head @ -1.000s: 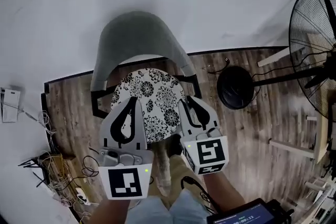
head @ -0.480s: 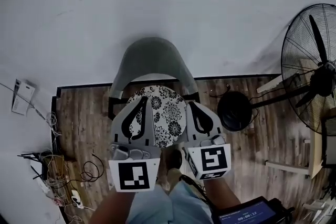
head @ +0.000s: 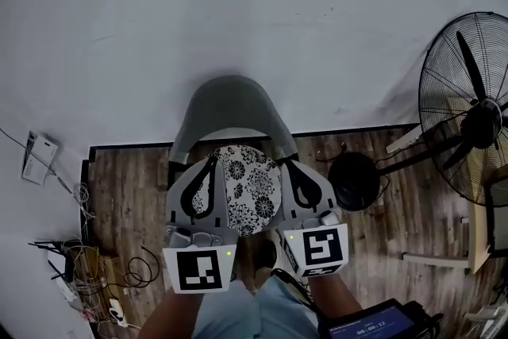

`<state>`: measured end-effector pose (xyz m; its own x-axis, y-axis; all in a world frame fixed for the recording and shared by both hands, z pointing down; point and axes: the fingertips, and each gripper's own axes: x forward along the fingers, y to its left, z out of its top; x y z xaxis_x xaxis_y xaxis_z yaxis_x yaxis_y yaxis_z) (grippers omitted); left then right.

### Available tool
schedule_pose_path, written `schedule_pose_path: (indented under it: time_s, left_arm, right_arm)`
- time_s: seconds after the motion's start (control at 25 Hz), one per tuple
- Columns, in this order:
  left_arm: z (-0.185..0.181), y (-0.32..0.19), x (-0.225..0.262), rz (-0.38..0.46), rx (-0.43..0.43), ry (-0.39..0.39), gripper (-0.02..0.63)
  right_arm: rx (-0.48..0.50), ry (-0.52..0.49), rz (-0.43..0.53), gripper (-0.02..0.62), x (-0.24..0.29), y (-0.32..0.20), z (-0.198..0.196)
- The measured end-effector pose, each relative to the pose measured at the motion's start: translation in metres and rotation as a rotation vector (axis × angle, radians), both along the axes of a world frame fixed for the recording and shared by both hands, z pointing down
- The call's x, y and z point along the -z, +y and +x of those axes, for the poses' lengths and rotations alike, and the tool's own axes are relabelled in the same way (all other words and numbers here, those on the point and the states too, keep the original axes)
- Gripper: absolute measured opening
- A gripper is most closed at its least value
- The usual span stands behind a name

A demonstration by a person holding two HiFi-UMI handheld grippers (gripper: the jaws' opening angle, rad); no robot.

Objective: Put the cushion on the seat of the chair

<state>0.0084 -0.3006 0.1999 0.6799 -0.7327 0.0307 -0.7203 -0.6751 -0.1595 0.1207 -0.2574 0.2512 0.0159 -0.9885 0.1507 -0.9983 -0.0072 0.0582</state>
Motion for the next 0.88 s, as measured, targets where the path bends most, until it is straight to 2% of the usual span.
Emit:
schedule_pose_path:
  time_s: [0.88]
  left_arm:
    - [0.003,-0.018,0.005,0.023,0.004,-0.001,0.009]
  right_arm:
    - [-0.009,0.007,0.027,0.003,0.006,-0.014,0.007]
